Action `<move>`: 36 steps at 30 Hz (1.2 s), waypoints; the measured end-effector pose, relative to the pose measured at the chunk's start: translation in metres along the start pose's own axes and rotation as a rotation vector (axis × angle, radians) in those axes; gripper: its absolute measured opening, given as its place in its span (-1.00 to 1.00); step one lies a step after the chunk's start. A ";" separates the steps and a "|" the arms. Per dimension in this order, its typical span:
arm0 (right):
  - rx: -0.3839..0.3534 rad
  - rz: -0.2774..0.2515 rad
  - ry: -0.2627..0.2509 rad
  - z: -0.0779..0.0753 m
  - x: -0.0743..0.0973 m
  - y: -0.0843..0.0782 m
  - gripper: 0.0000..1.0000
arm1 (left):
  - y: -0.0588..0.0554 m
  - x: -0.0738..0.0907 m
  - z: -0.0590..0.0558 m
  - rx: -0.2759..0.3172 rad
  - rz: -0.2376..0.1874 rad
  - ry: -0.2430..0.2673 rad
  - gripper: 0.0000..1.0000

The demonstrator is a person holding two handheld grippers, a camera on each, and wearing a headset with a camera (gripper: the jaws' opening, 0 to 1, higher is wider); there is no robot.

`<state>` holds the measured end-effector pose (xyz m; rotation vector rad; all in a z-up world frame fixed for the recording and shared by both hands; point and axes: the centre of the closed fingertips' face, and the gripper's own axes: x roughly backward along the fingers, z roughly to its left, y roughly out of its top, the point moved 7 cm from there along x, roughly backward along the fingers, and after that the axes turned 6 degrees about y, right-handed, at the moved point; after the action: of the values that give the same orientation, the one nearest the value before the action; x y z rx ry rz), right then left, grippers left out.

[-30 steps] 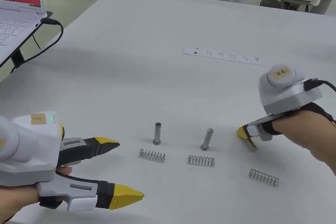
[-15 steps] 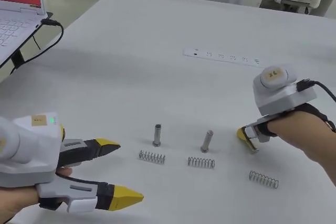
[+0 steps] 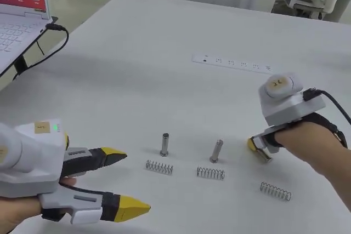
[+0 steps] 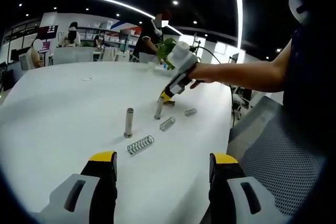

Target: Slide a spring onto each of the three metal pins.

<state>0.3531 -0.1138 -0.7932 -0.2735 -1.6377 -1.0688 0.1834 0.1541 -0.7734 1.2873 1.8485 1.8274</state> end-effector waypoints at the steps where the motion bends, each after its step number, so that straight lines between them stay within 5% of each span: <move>1: 0.002 -0.002 0.002 0.000 0.001 -0.001 -0.89 | 0.000 0.000 0.000 0.000 -0.001 0.000 0.35; 36: -0.022 -0.129 0.007 0.005 0.044 -0.006 -0.89 | 0.006 0.002 -0.004 -0.025 0.000 -0.004 0.32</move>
<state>0.3296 -0.1285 -0.7581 -0.1802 -1.6557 -1.1835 0.1818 0.1516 -0.7662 1.2812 1.8179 1.8405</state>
